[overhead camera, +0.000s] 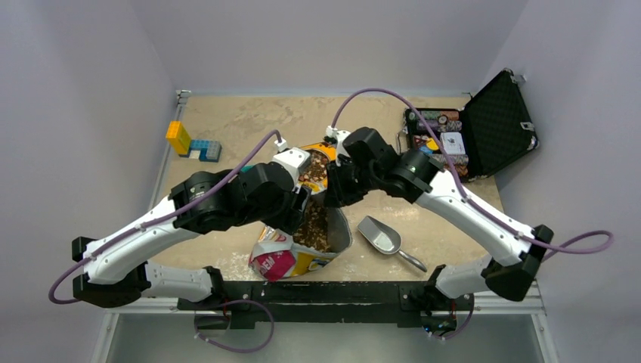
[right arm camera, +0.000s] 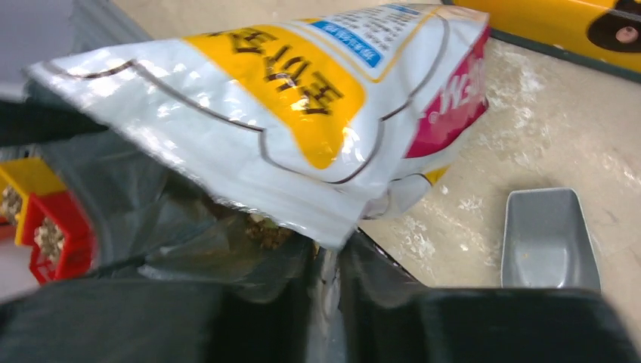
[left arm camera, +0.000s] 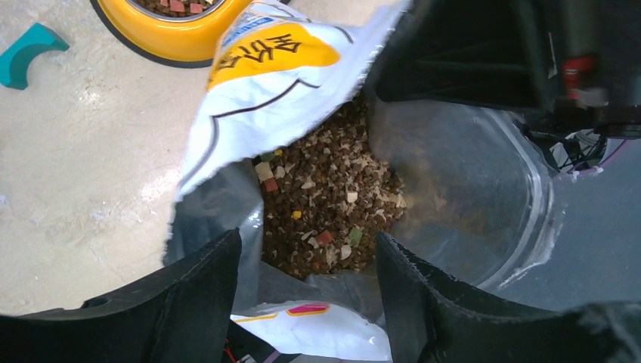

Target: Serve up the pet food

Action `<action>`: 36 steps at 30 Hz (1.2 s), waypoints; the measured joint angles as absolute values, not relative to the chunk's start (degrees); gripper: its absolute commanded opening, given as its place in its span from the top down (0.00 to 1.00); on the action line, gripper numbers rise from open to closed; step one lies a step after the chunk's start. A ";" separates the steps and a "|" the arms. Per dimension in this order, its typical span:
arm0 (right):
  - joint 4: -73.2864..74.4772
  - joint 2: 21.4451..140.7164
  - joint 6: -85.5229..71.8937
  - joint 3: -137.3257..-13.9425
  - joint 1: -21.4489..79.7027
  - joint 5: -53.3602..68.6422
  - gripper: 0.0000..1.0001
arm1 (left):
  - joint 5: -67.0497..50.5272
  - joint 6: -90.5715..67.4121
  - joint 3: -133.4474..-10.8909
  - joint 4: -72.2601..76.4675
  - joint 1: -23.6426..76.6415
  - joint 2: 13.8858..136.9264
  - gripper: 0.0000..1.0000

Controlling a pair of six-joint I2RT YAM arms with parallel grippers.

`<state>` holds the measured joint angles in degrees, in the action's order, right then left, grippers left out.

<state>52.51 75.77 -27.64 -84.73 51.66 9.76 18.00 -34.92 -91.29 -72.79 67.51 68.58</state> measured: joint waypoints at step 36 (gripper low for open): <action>78.02 103.88 -68.34 -125.86 45.15 9.28 1.00 | -11.84 -23.38 -88.40 -63.72 43.46 63.72 0.00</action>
<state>78.02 103.88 -68.34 -125.86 45.15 9.28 -11.84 -23.38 -88.40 -63.72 43.46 63.72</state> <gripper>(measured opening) 0.010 0.995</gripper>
